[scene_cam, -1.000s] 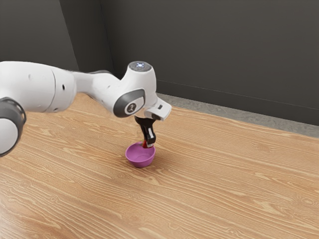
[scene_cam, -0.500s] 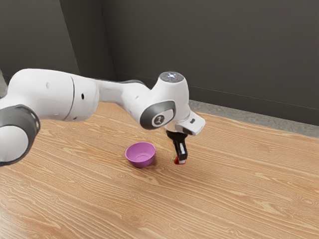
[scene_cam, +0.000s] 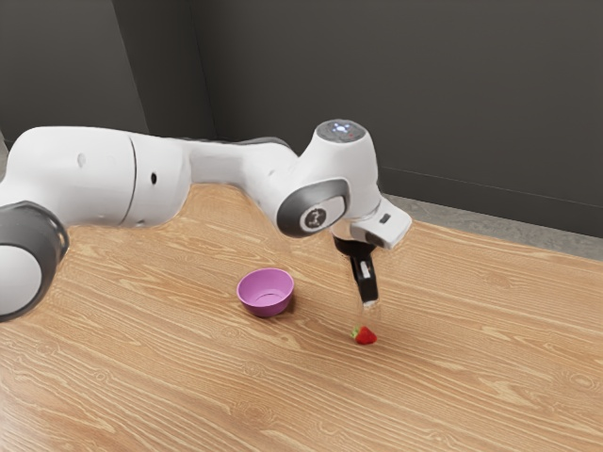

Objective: Take strawberry from the bowl

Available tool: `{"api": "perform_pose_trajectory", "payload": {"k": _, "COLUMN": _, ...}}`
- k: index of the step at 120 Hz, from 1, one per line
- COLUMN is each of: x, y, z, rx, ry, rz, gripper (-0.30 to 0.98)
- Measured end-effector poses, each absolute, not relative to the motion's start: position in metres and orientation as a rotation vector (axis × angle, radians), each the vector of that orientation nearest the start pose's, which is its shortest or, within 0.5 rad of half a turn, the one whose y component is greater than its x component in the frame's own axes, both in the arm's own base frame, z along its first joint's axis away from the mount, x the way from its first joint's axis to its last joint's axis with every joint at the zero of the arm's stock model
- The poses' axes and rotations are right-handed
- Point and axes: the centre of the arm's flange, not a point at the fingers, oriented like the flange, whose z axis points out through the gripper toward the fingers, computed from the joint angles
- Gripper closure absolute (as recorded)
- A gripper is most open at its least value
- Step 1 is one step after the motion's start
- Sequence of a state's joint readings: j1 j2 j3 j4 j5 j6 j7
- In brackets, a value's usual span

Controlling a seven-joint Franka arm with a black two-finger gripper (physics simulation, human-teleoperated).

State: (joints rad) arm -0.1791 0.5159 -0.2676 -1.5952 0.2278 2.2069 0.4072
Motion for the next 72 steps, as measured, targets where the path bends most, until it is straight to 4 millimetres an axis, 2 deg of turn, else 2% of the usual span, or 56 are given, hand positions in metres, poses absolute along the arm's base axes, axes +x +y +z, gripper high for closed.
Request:
{"api": "perform_pose_trajectory", "payload": {"k": 12, "x": 0.637, "y": -0.265, "z": 0.4, "rx": -2.72, "ry": 1.371, "rz": -0.23, "gripper": 0.1}}
{"api": "perform_pose_trajectory", "payload": {"k": 20, "x": 0.636, "y": -0.249, "z": 0.43, "rx": -2.712, "ry": 1.329, "rz": -0.242, "gripper": 0.08}}
{"api": "perform_pose_trajectory", "payload": {"k": 42, "x": 0.629, "y": -0.188, "z": 0.529, "rx": -2.726, "ry": 1.124, "rz": -0.279, "gripper": 0.03}}
{"api": "perform_pose_trajectory", "payload": {"k": 63, "x": 0.632, "y": -0.144, "z": 0.588, "rx": -2.804, "ry": 0.888, "rz": -0.314, "gripper": 0.01}}
{"api": "perform_pose_trajectory", "payload": {"k": 72, "x": 0.634, "y": -0.128, "z": 0.598, "rx": -2.866, "ry": 0.786, "rz": -0.31, "gripper": 0.01}}
